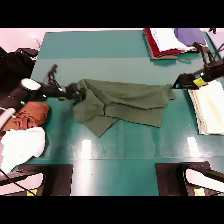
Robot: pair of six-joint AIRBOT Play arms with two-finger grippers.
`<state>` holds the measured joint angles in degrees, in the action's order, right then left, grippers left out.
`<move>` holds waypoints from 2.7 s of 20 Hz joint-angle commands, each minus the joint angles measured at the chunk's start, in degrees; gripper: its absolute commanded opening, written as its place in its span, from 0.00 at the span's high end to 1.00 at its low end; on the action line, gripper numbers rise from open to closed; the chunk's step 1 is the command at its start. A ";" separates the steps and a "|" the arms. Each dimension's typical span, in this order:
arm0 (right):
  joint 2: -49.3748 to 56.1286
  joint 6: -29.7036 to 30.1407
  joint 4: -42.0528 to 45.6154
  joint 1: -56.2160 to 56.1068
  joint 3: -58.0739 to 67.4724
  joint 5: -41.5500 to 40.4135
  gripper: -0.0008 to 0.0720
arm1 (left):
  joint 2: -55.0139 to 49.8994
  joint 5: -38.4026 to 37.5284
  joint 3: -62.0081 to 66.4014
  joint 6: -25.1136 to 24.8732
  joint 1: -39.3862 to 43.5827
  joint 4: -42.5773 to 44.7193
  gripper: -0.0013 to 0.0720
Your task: Fold the shirts.
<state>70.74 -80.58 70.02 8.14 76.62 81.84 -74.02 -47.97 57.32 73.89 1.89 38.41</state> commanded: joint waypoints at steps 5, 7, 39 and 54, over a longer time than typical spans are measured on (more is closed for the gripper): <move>-9.51 0.83 -0.11 8.98 -20.28 -2.51 0.37 | 5.38 -16.39 13.70 -2.45 -12.04 9.09 0.95; -9.90 2.45 -2.14 9.07 -24.11 -2.91 0.36 | 5.07 -16.81 13.51 -2.40 -11.80 11.85 0.95; -28.52 7.56 -17.42 3.06 3.30 -18.27 0.97 | 24.28 -19.87 44.46 2.67 -11.82 11.78 0.95; -15.17 4.11 -19.23 20.02 35.41 0.26 0.97 | 26.16 -22.08 47.82 10.14 -11.80 8.96 0.95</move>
<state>53.84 -75.85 51.40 27.53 117.32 80.55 -46.83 -67.72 113.21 83.35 -9.89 48.77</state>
